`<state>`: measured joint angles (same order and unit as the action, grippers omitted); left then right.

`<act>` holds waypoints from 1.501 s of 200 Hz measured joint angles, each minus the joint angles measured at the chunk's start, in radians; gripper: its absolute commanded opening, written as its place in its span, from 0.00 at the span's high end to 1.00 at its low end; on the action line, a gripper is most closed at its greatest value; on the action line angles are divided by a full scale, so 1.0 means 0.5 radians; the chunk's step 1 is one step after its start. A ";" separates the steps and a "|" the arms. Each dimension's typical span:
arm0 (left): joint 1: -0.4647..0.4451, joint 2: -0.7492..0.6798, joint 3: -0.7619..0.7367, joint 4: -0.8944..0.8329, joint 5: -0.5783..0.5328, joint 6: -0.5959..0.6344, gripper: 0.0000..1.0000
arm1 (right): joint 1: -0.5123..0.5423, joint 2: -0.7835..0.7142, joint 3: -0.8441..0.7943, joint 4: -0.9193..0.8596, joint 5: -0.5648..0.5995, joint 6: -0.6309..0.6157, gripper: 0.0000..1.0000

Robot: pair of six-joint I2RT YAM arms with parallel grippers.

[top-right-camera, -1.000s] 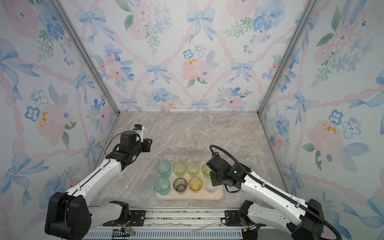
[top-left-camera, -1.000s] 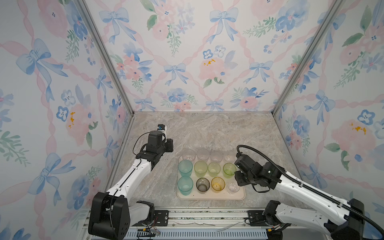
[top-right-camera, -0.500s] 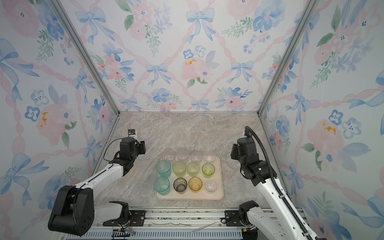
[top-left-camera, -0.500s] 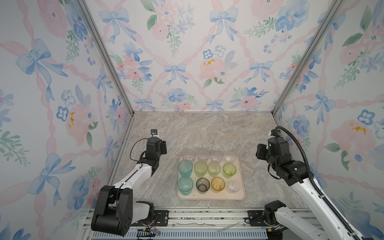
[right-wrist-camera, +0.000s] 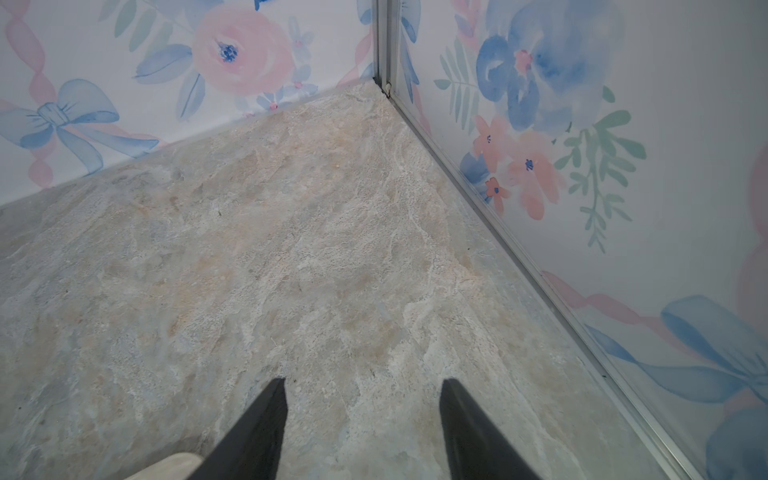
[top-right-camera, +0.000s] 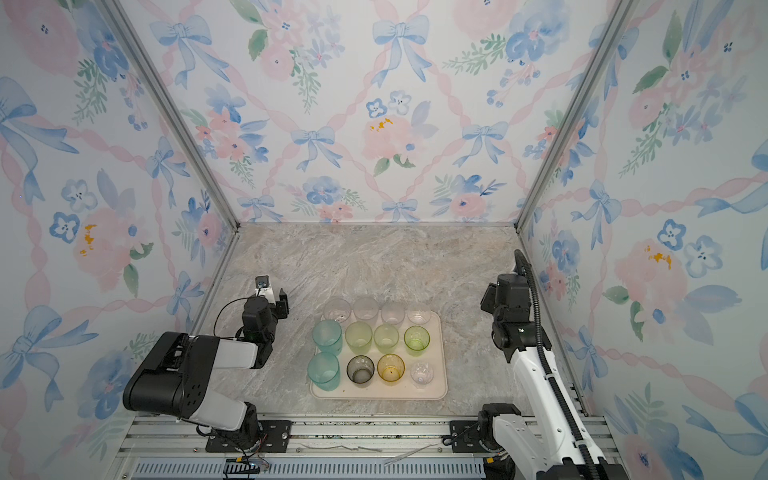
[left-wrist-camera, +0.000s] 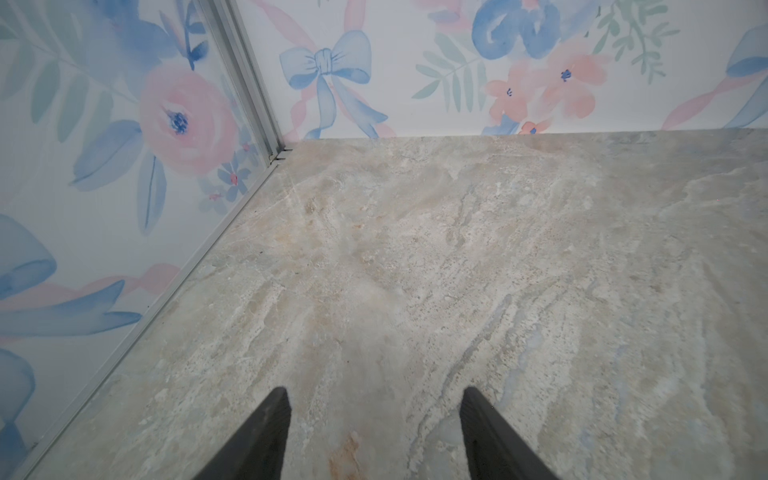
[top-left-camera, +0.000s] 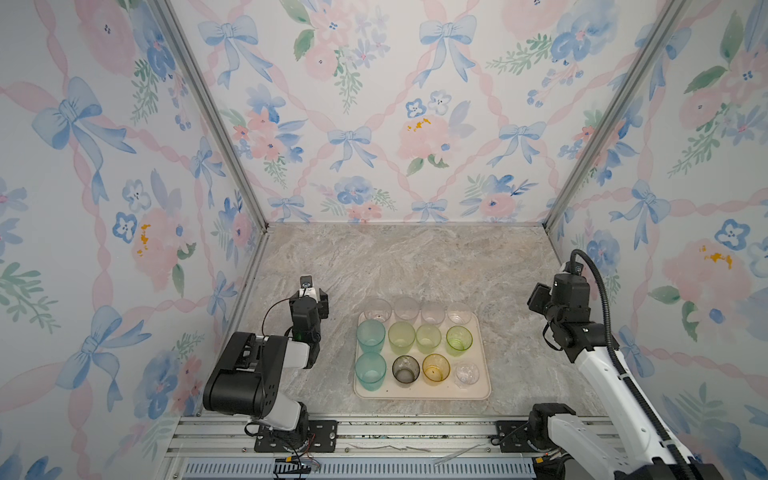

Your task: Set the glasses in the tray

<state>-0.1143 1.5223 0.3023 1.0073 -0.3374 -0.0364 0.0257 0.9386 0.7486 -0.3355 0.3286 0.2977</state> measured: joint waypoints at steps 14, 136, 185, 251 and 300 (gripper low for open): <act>0.001 0.002 -0.042 0.114 0.002 0.006 0.22 | -0.004 0.039 0.000 0.021 -0.014 0.000 0.38; -0.009 0.118 -0.256 0.676 0.115 0.112 0.02 | -0.013 0.110 -0.187 0.328 -0.020 -0.005 0.36; -0.009 0.118 -0.256 0.676 0.115 0.112 0.02 | -0.013 0.242 -0.423 0.758 -0.014 -0.108 0.33; -0.009 0.118 -0.256 0.676 0.115 0.112 0.02 | -0.012 0.333 -0.900 1.629 -0.039 -0.265 0.31; -0.009 0.118 -0.256 0.675 0.116 0.112 0.02 | 0.021 0.481 -0.906 1.968 -0.043 -0.354 0.30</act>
<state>-0.1188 1.5814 0.1741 1.3449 -0.2794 0.0196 0.0360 1.1793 0.2958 0.6483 0.3073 0.1207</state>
